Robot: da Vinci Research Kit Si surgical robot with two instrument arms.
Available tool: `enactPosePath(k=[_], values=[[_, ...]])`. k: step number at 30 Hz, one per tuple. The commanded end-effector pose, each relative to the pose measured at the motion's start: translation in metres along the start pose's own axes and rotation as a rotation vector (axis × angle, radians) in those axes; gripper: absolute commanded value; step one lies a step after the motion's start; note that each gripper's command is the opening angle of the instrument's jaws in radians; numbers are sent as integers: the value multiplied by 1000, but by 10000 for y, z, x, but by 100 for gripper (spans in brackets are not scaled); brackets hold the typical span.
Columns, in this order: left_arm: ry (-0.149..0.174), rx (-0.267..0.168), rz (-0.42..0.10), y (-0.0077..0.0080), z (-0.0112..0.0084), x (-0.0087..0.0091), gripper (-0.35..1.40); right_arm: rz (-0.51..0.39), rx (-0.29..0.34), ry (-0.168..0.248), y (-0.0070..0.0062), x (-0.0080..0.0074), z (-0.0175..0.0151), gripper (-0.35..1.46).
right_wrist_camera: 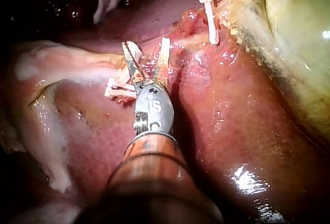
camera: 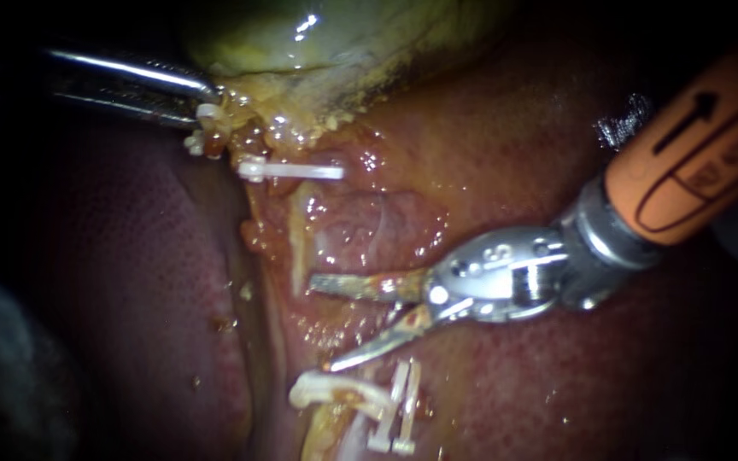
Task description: Go back from the cut right tube
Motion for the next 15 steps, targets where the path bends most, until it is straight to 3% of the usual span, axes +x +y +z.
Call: enactPosePath(k=[1, 6, 15], values=[[0, 2, 0, 0, 0, 0, -35, -17, -7, -27, 0, -3, -5, 143], [0, 2, 0, 0, 0, -1, -35, -51, -61, -127, 1, -16, -30, 143], [0, 2, 1, -1, 0, -2, -35, -75, -137, -171, 10, -22, -77, 145]])
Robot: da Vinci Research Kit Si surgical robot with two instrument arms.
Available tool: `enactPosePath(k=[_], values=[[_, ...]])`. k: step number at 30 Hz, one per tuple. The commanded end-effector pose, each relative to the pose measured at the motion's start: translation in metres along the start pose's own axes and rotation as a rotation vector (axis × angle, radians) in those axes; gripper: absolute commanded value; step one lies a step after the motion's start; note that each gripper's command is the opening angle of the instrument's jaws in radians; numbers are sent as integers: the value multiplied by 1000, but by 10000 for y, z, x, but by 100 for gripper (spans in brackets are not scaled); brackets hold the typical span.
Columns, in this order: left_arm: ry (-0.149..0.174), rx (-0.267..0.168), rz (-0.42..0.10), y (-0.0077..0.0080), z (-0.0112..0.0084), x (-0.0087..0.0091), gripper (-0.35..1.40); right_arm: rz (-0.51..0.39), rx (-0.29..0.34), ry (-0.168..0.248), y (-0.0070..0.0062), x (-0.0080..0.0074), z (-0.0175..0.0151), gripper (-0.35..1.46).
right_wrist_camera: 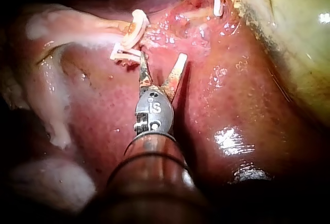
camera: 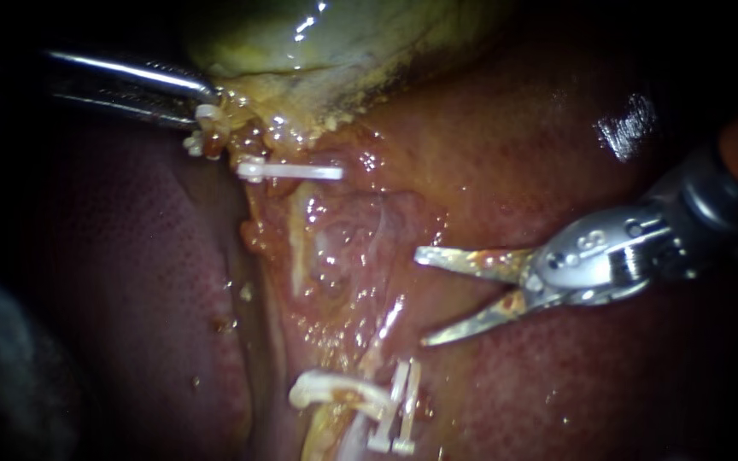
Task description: Go back from the cut right tube
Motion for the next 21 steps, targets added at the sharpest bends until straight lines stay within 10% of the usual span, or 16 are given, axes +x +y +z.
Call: enactPosePath(k=[1, 13, 21], values=[[0, 0, 1, 0, 0, 0, -35, 5, -8, -4, 2, -1, -5, 145], [1, 5, 4, -2, 7, -5, -35, 23, -78, -44, 9, -7, -19, 145], [2, 12, 13, -14, 46, -19, -35, 24, -40, -35, 9, -8, -19, 145]])
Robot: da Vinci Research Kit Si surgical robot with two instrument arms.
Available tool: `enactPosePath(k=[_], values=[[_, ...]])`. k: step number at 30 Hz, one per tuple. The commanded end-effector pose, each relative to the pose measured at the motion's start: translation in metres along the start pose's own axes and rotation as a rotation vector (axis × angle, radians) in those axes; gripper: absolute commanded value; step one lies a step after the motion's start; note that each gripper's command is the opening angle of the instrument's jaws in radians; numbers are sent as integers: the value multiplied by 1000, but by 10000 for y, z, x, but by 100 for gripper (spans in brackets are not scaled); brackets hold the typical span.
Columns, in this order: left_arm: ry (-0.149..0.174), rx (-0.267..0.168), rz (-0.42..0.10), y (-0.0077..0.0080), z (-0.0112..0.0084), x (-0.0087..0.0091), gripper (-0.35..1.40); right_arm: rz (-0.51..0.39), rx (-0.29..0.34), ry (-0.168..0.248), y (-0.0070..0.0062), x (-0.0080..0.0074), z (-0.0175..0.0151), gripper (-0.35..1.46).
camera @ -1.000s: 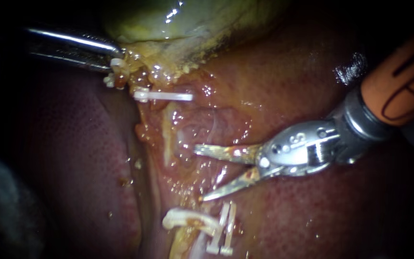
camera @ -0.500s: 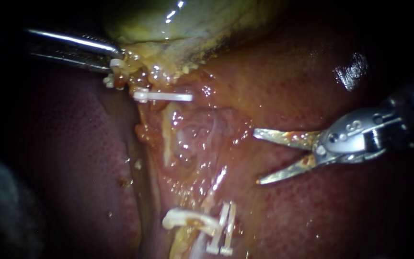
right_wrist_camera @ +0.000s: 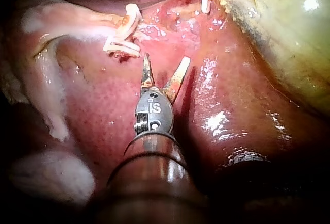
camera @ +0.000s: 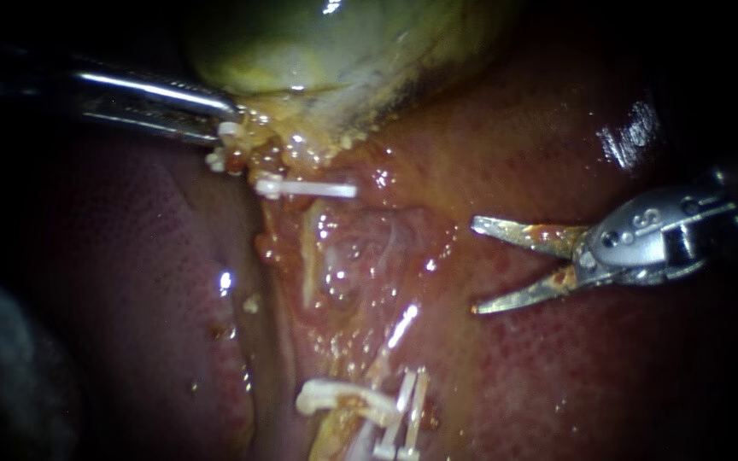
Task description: Go back from the cut right tube
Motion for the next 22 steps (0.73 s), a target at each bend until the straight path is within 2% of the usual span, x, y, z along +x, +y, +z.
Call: enactPosePath(k=[1, 8, 22], values=[[-5, 4, 7, -1, 5, -2, -35, -1, 4, 2, 0, -1, 1, 145], [-23, 2, 4, -9, 24, -16, -35, -2, 4, 2, 0, -2, 0, 145], [-27, -6, 3, -10, 30, -22, -35, -2, 13, 5, -1, -2, -1, 145]])
